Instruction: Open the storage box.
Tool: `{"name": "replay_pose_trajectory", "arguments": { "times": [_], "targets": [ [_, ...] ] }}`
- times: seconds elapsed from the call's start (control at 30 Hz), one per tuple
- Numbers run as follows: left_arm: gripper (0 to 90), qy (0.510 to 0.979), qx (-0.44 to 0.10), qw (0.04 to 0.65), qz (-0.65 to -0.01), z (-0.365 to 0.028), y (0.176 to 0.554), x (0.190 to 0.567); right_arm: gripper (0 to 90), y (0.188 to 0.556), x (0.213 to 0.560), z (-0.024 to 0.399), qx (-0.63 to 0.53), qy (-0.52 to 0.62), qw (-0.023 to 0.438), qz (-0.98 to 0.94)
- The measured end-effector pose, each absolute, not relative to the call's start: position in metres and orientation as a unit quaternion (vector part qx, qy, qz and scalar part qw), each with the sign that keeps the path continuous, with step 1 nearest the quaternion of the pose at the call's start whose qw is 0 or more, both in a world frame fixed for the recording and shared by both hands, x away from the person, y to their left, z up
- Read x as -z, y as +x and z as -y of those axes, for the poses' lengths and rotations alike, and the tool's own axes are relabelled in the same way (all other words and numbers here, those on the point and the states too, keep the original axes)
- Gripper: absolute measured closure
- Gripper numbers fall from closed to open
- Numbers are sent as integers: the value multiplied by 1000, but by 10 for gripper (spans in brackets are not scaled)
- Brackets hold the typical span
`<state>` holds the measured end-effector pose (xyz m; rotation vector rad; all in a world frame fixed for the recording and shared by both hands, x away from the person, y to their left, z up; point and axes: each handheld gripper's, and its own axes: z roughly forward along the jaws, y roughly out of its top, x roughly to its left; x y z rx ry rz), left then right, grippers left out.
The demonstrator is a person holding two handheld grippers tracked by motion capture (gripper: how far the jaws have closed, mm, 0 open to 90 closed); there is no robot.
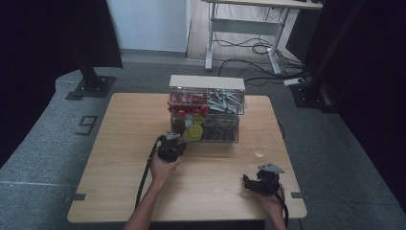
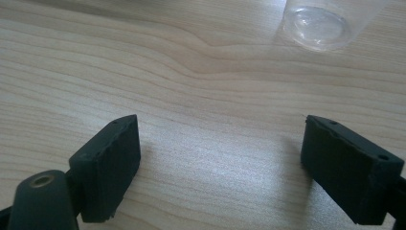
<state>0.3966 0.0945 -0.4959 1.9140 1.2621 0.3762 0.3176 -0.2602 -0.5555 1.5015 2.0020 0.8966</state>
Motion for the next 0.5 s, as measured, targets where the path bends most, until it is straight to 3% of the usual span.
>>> {"name": "replay_pose_trajectory", "arguments": {
  "times": [0.5],
  "targets": [
    [900, 757, -157, 390, -501, -96, 401, 497, 138, 318, 556, 260, -328, 549, 239, -731]
  ]
}}
